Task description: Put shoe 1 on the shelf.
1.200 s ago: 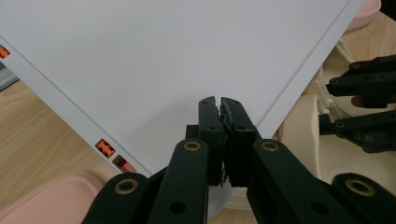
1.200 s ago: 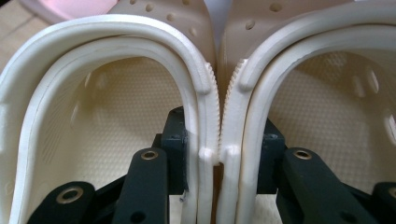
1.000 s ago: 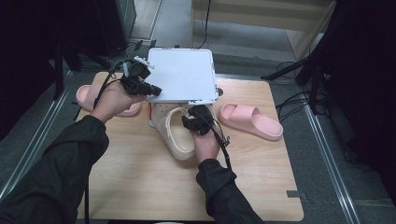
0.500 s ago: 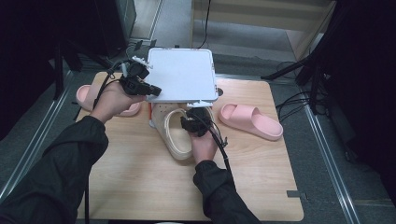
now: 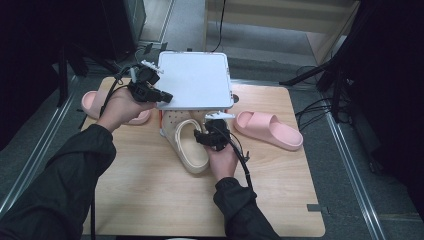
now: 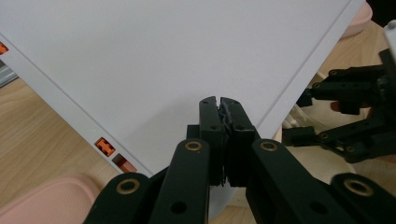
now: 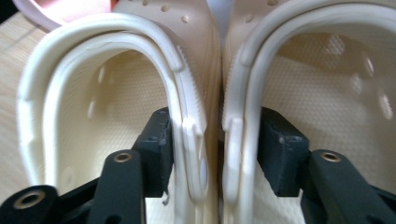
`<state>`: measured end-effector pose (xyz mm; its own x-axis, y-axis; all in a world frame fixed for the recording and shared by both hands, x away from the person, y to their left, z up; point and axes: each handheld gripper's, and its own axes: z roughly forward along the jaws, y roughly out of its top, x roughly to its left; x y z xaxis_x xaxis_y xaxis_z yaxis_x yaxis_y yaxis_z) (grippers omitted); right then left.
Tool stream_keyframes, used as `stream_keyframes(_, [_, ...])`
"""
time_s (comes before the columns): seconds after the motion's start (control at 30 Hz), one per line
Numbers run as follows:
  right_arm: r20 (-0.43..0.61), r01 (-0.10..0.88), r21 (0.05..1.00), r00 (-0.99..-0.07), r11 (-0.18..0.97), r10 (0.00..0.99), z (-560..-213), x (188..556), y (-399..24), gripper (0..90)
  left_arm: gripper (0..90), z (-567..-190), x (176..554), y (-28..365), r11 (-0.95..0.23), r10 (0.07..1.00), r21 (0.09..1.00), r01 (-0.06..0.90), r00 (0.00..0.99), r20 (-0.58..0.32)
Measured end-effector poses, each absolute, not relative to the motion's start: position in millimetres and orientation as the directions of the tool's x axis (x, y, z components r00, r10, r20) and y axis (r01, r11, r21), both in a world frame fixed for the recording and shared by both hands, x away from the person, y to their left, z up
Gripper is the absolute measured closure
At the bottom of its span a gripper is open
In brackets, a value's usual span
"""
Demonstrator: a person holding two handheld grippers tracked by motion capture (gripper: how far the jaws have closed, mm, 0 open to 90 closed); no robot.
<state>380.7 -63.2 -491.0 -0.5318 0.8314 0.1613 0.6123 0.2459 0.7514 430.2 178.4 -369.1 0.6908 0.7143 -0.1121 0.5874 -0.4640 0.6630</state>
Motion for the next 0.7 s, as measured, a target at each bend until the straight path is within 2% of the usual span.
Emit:
stream_keyframes(0.13, [0.181,0.613,0.752,-0.548,0.244,0.816,-483,371,-75,48.6,87.8,-369,430,178,-0.463,0.716,0.661,0.591,0.689,-0.114])
stream_keyframes(0.37, [0.138,0.578,0.759,-0.591,0.299,0.795,-470,346,-93,48.6,87.8,-369,430,178,-0.459,0.718,0.661,0.593,0.686,-0.117])
stream_keyframes(0.53, [0.127,0.557,0.764,-0.625,0.326,0.770,-465,326,-102,53.9,87.8,-369,430,178,-0.454,0.722,0.660,0.598,0.681,-0.121])
stream_keyframes(0.6, [0.114,0.537,0.768,-0.649,0.348,0.752,-465,316,-104,58.6,87.8,-369,430,178,-0.456,0.721,0.661,0.597,0.683,-0.119])
stream_keyframes(0.7, [0.102,0.519,0.766,-0.681,0.379,0.726,-469,304,-105,58.7,87.8,-369,430,178,-0.457,0.720,0.659,0.597,0.683,-0.119])
